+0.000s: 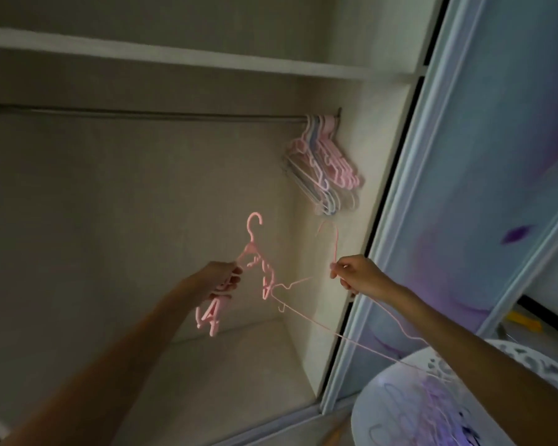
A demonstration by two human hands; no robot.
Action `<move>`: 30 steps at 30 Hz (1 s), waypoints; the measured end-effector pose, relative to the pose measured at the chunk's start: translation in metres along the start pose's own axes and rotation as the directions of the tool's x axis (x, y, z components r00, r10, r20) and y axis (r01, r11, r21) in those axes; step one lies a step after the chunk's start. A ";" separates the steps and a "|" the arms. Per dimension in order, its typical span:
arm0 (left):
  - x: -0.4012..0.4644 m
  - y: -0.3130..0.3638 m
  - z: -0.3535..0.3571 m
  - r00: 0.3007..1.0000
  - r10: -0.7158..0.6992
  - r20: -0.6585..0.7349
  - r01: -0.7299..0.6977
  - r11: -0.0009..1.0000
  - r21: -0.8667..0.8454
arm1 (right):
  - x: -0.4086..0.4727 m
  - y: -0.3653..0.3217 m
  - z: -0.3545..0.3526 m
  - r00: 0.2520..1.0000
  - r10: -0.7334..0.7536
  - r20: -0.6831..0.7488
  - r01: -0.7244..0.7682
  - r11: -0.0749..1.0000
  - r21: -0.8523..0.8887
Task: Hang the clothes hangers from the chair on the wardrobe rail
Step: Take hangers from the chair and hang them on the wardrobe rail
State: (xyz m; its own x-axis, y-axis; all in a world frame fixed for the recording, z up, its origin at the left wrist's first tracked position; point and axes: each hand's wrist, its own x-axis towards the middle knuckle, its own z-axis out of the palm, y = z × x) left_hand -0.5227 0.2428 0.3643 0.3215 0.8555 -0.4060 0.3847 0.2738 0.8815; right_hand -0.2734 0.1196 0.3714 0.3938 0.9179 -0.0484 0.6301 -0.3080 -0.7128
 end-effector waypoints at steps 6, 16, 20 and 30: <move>0.037 0.030 -0.064 0.995 0.075 0.072 -0.053 0.964 -0.261 | 0.056 -0.076 0.031 0.994 -0.074 -0.079 0.069 0.995 -0.067; 0.108 0.089 -0.111 0.979 0.206 -0.003 -0.192 0.906 -0.377 | 0.138 -0.157 0.024 0.939 -0.132 -0.316 0.068 0.976 -0.206; 0.138 0.100 -0.109 0.967 0.255 0.000 -0.242 0.916 -0.320 | 0.173 -0.171 0.008 0.929 -0.158 -0.335 0.064 0.959 -0.275; 0.182 0.133 -0.103 0.924 0.372 -0.088 -0.380 0.920 -0.094 | 0.267 -0.193 -0.016 0.914 -0.196 -0.355 0.066 0.935 -0.348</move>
State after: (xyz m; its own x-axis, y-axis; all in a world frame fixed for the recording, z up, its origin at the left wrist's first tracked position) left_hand -0.5022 0.4808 0.4328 0.3637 0.9312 -0.0258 0.1502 -0.0313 0.9882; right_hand -0.2787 0.4202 0.5072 0.4739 0.8107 0.3437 0.8479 -0.3149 -0.4265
